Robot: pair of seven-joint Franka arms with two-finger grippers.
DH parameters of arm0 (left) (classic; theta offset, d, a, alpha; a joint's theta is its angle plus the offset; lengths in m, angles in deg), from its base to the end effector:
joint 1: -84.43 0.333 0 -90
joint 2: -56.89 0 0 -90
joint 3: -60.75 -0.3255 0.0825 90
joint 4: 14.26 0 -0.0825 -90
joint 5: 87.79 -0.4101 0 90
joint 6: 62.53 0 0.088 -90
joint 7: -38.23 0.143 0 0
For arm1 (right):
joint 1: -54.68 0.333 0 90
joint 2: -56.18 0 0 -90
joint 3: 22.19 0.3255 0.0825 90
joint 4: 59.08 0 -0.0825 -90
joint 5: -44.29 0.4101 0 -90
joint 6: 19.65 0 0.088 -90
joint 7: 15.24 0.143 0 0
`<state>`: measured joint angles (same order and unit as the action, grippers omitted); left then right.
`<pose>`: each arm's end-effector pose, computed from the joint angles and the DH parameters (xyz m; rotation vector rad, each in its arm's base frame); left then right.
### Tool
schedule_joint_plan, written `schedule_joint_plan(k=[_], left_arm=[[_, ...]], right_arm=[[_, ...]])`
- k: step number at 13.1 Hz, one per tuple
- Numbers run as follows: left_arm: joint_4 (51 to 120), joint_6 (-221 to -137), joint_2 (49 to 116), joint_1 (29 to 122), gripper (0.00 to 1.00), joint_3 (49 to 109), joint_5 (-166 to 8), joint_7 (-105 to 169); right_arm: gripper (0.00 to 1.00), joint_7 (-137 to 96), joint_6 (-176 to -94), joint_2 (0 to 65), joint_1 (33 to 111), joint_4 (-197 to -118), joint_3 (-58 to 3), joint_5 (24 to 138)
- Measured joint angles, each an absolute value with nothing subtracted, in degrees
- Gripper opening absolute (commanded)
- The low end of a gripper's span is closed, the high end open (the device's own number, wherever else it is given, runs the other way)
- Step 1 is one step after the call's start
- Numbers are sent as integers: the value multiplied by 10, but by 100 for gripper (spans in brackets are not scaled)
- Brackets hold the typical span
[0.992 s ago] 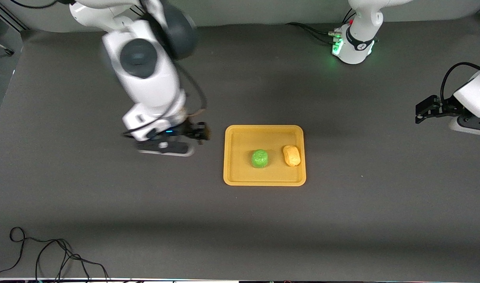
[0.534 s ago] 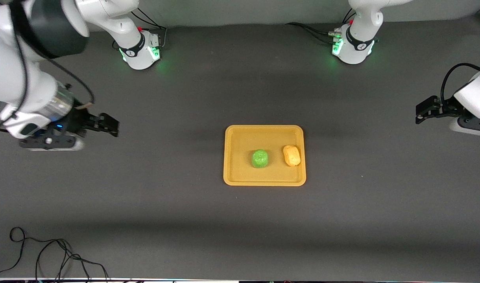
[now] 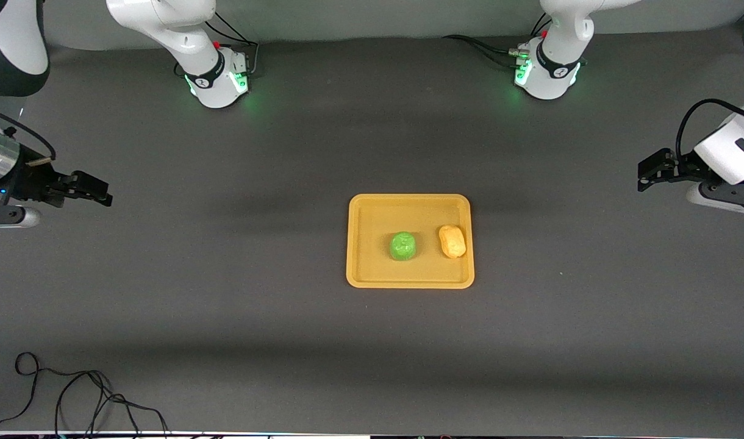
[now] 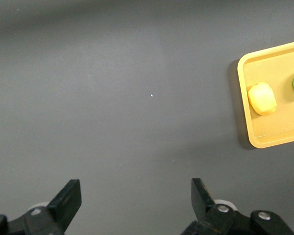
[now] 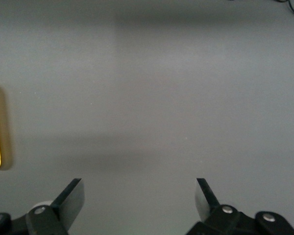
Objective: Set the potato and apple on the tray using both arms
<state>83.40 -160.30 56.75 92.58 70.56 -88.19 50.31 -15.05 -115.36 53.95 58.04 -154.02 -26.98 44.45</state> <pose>0.5875 -0.0162 0.5442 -3.1112 0.3763 -0.0057 0.5964 -0.0138 0.5406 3.1408 -0.0449 -0.0398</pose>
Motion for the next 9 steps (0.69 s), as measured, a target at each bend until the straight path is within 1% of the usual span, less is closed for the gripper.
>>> schedule_joint_plan(k=[4,9], left_arm=[[834,-1602,568,926,100,705,-882,502],[830,-1602,568,926,100,705,-882,502]], right_arm=[[100,-151,-1155,539,583,-1522,-270,445],[100,-151,-1143,539,584,-1519,-270,445]])
